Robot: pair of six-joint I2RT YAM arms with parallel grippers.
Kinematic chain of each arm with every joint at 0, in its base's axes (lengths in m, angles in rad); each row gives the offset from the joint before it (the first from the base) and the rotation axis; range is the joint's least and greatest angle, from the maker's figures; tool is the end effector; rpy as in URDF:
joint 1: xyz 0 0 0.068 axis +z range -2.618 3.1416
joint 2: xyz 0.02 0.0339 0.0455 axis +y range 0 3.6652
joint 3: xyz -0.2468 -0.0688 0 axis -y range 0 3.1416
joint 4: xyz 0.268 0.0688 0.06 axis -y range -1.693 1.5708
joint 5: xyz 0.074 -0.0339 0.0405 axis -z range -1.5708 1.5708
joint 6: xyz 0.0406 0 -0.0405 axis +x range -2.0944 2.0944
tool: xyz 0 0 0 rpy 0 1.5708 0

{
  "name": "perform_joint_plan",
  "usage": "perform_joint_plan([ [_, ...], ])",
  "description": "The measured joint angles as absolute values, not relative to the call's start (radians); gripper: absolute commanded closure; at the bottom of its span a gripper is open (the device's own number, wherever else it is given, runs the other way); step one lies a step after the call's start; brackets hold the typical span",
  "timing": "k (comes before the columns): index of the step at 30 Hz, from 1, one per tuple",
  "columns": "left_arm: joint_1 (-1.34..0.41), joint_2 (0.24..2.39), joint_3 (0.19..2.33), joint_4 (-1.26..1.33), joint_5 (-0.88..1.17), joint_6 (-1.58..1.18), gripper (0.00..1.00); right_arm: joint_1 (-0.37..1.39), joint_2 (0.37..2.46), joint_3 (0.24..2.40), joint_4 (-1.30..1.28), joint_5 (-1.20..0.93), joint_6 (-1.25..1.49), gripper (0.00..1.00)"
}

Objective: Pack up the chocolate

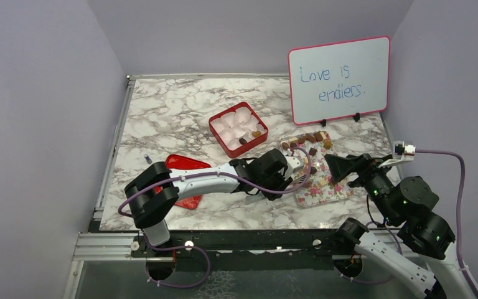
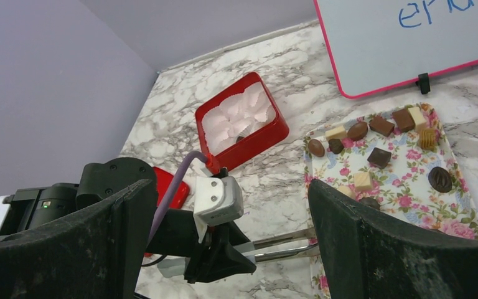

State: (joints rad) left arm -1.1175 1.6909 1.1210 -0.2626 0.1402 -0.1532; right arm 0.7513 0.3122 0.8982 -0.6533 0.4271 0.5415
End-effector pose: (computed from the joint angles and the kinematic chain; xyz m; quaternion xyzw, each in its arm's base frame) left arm 0.1633 -0.3481 0.1800 0.4538 0.8126 -0.2662 0.2509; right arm 0.0743 0.0464 0.3800 0.0692 0.7251 0.2784 0.6260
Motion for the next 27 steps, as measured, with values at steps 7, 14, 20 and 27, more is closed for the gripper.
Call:
perform_joint_plan([
  [7, -1.119, 1.671, 1.121, -0.263, 0.097, -0.157, 0.75, 0.751, 0.311, 0.898, -0.654, 0.427, 0.542, 0.04],
  [14, -1.119, 1.628, 1.121, -0.264, 0.051, -0.177, 0.75, 0.751, 0.310, 0.892, -0.654, 0.427, 0.542, 0.04],
  [20, -1.119, 1.595, 1.123, -0.282, 0.005, -0.195, 0.74, 0.751, 0.307, 0.882, -0.653, 0.426, 0.547, 0.04],
  [27, -1.098, 1.588, 1.158, -0.333, -0.039, -0.228, 0.75, 0.751, 0.307, 0.870, -0.653, 0.425, 0.553, 0.04],
])
